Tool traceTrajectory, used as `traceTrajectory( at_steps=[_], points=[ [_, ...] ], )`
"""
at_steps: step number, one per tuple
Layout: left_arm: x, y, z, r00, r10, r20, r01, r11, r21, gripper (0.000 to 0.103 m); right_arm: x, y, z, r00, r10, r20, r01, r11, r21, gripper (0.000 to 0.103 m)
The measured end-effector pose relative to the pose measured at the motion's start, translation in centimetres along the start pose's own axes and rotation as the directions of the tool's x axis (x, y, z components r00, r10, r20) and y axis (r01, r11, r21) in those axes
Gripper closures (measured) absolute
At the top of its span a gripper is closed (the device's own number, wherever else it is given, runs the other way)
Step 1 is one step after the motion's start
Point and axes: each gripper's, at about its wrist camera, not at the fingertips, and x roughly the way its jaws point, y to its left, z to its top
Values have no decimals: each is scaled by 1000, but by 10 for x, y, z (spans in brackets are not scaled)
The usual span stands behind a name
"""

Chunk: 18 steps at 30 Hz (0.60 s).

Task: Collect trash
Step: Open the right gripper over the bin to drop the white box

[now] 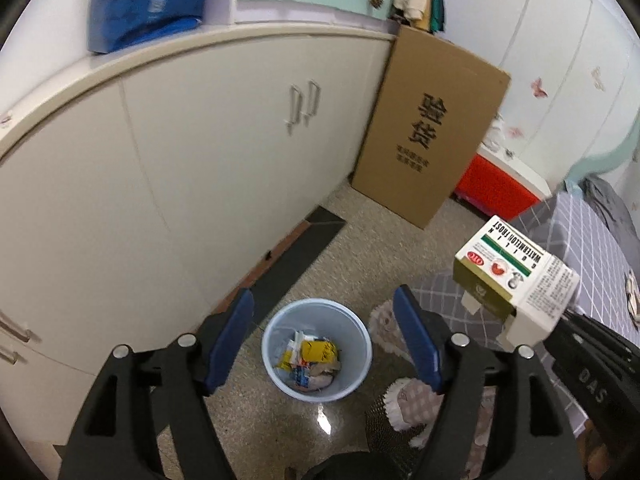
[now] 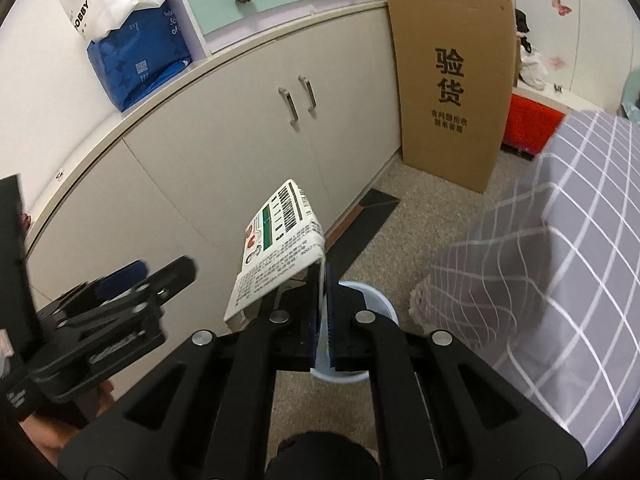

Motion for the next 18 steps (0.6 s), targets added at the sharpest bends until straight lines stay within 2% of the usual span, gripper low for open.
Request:
traceTrajectory(
  at_steps=[2, 4, 5, 6, 7, 8, 12, 18],
  points=[
    [-5, 6, 2, 999, 35, 17, -35, 999, -15, 30, 12, 3, 4, 1000, 4, -27, -5, 1000, -13, 98],
    [-6, 10, 2, 999, 40, 15, -40, 999, -25, 30, 20, 5, 6, 999, 7, -46, -8, 1000, -18, 96],
    [-6, 12, 2, 999, 41, 15, -41, 999, -30, 30, 25, 5, 6, 998, 10, -57, -11, 1000, -19, 85],
    [-6, 13, 2, 999, 44, 14, -43, 998, -35, 30, 28, 5, 5, 998, 2, -60, -4, 1000, -20, 60],
    [-7, 15, 2, 999, 46, 13, -46, 998, -38, 30, 30, 5, 4, 999, -8, -52, 7, 1000, -21, 45],
    [-7, 16, 1, 999, 50, 12, -50, 998, -40, 30, 32, 4, 4, 999, -4, -44, 4, 1000, -18, 40],
    [-5, 16, 2, 999, 51, 4, -51, 998, -39, 30, 33, 0, -2, 998, -15, -58, 15, 1000, -11, 40],
    [-15, 6, 2, 999, 40, 19, -40, 999, -27, 30, 10, -7, -6, 999, -31, -27, 31, 1000, -4, 39]
  ],
)
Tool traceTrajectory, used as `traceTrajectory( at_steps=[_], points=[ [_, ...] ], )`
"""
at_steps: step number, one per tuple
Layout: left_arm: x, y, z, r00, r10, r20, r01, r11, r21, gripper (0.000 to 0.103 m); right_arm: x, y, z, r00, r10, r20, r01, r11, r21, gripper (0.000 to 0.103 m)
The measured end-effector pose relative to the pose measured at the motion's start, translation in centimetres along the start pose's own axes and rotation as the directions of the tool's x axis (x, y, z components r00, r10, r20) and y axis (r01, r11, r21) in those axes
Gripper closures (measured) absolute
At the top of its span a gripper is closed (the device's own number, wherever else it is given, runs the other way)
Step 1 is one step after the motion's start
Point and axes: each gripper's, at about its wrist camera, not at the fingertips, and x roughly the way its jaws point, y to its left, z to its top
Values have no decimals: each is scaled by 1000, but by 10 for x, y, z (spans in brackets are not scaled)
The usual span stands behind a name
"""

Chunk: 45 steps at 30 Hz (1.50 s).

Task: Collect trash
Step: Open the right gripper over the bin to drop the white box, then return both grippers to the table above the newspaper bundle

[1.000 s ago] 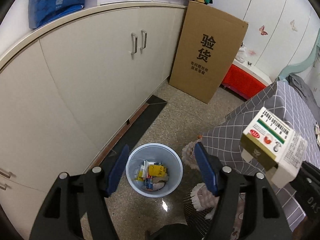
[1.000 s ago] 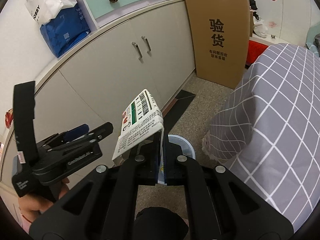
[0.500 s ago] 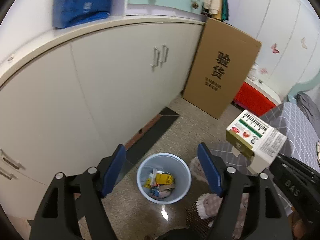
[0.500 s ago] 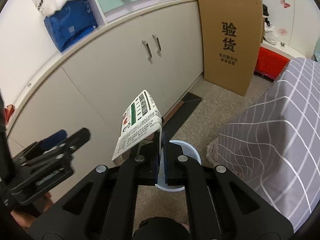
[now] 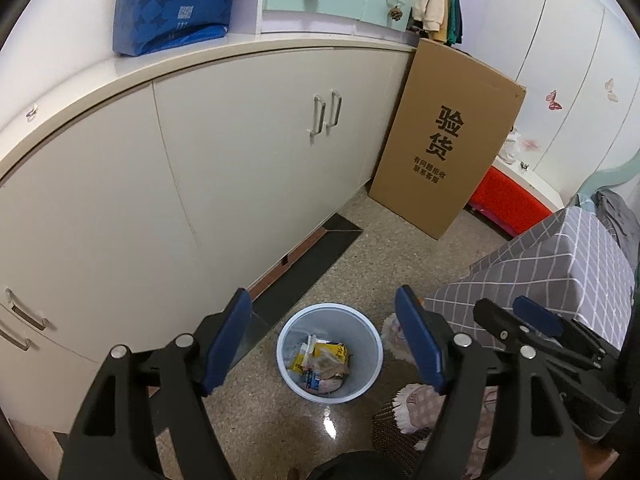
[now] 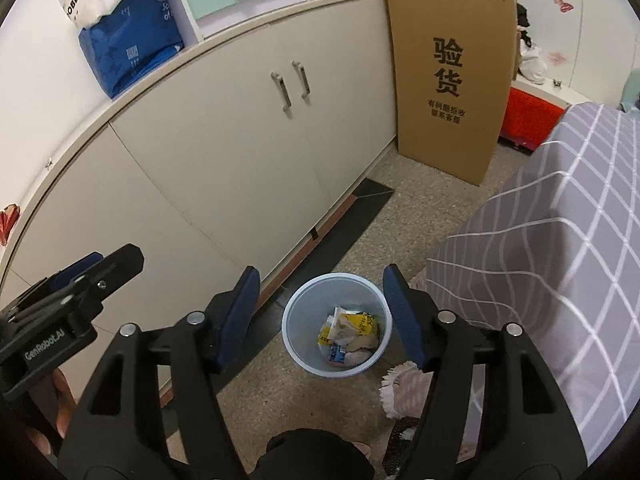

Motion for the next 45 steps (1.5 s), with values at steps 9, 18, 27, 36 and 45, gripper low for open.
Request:
traceTrajectory(
  at_steps=[9, 18, 27, 36, 45],
  points=[
    [-34, -42, 3, 997, -45, 61, 41, 998, 57, 29, -75, -21, 4, 990, -5, 139, -1, 999, 43, 40],
    [-65, -141, 1, 984, -161, 81, 142, 968, 205, 29, -168, -111, -12, 949, -144, 279, 85, 974, 212, 39],
    [-76, -308, -41, 936, -348, -48, 335, 841, 425, 29, -240, -244, -62, 891, -358, 279, 218, 877, 429, 39],
    [-74, -454, -90, 860, -470, -201, 492, 656, 572, 29, -292, -359, -119, 835, -508, 212, 296, 739, 605, 39],
    [-53, -521, -127, 878, -424, -223, 444, 546, 710, 29, -289, -407, -137, 860, -482, 170, 286, 729, 622, 40]
  ],
)
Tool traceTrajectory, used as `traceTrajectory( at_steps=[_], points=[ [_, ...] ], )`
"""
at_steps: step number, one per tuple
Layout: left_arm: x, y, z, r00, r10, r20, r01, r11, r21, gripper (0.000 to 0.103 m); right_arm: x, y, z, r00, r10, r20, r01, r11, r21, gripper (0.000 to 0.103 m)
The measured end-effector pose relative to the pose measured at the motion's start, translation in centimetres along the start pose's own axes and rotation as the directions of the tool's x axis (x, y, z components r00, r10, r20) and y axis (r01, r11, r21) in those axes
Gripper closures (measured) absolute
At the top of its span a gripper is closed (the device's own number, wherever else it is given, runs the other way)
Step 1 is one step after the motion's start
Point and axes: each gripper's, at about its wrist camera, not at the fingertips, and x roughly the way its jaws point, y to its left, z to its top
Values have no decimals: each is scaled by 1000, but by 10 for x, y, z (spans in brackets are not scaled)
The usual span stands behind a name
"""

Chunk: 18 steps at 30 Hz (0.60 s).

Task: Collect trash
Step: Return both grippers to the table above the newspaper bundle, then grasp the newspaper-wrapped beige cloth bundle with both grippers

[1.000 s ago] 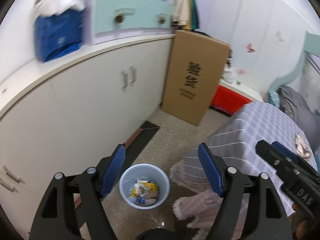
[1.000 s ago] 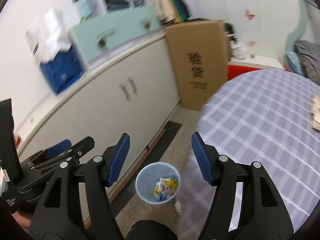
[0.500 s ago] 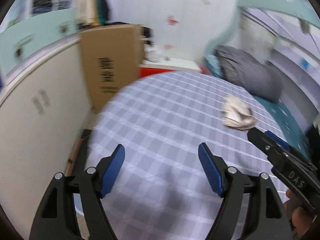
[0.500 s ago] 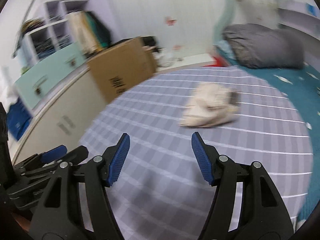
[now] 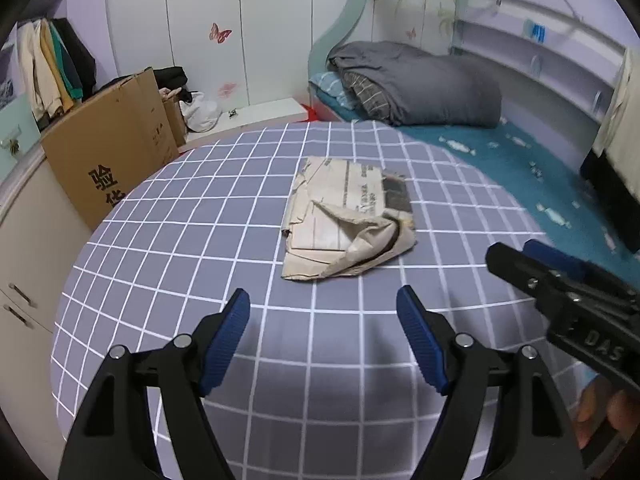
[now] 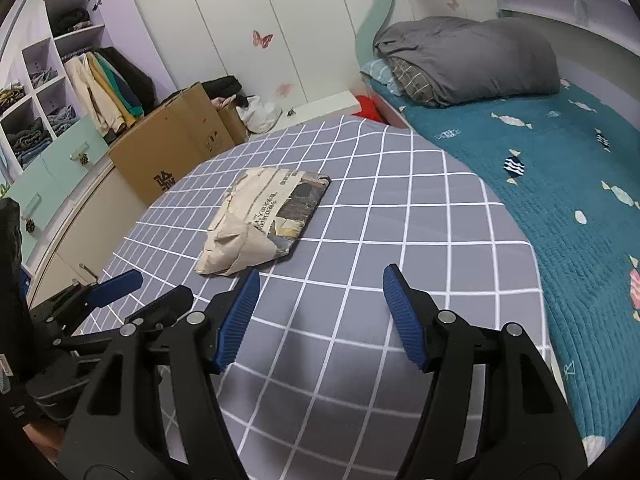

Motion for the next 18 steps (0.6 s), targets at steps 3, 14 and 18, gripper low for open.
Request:
traceTrajectory(
  at_steps=[3, 14, 18],
  points=[
    [5, 16, 3, 999, 50, -6, -51, 995, -90, 29, 13, 5, 4, 999, 42, -28, -41, 999, 16, 39],
    [8, 98, -4, 980, 188, -65, -199, 930, -308, 29, 73, 54, 18, 994, -5, -109, 9, 999, 39, 24],
    [10, 106, -5, 987, 146, -70, -161, 927, -337, 29, 78, 50, 17, 995, -47, -86, 49, 998, 29, 47]
  ],
)
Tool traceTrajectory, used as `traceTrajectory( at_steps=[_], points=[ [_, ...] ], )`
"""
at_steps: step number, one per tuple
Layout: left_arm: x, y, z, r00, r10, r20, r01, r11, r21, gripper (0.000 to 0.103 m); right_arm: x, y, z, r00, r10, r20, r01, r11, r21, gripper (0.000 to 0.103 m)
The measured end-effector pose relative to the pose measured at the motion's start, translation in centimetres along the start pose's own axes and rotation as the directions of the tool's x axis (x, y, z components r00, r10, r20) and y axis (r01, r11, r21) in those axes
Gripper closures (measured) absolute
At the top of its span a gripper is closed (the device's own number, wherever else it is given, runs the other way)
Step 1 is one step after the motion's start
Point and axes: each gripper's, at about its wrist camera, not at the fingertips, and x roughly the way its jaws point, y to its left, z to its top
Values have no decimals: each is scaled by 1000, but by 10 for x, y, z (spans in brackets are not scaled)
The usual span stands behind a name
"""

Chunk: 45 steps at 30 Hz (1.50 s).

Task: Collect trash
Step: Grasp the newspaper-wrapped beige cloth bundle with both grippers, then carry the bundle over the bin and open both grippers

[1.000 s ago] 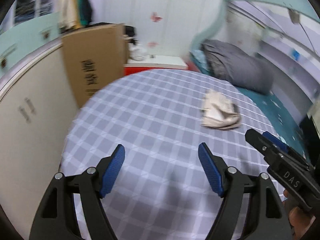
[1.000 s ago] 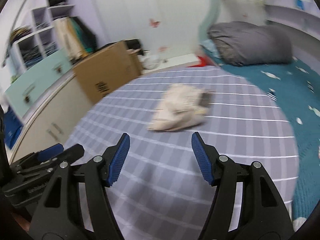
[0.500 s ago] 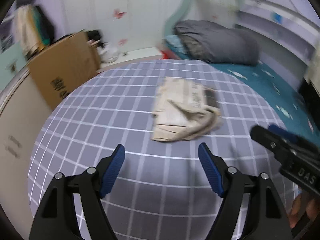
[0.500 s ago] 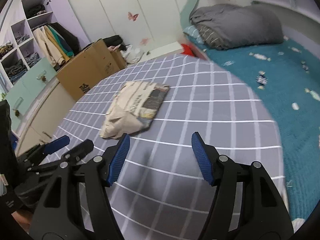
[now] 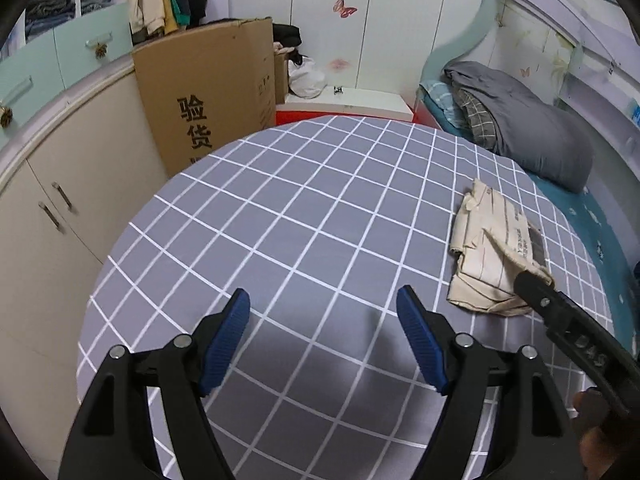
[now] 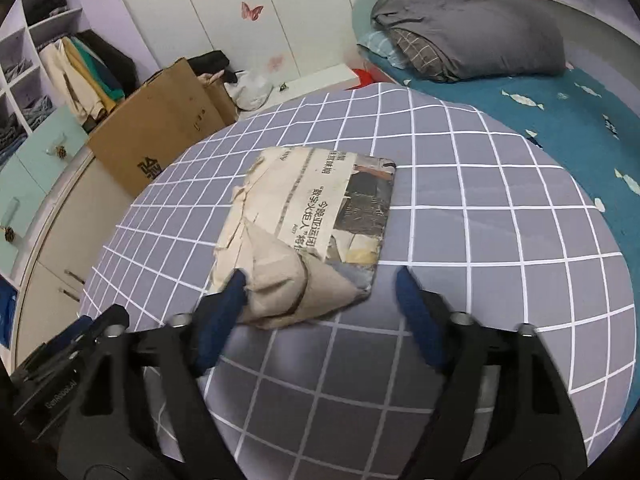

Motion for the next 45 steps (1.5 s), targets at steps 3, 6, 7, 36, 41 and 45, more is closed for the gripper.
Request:
traceTrajectory(
  at_steps=[3, 6, 7, 36, 41, 45],
  points=[
    [5, -7, -1, 999, -53, -12, 53, 999, 4, 28, -1, -9, 0, 1000, 20, -7, -20, 999, -27, 54],
    [8, -18, -3, 993, -113, -25, 113, 994, 0, 28, -3, -17, 0, 999, 42, -11, -43, 998, -38, 56],
    [10, -24, -3, 987, -157, -33, 157, 988, -9, 28, -4, -20, 0, 998, 53, -13, -54, 998, -38, 56],
    [-23, 6, -19, 932, -358, 60, 362, 928, -83, 92, -32, 59, -37, 950, 294, -102, -308, 937, -164, 57],
    [-53, 67, -27, 940, -320, 119, 335, 932, -138, 92, -37, 115, -55, 929, 346, -133, -368, 903, -224, 57],
    [-78, 128, -46, 948, -273, 161, 302, 933, -196, 92, -40, 169, -77, 904, 389, -177, -425, 862, -276, 57]
  ],
)
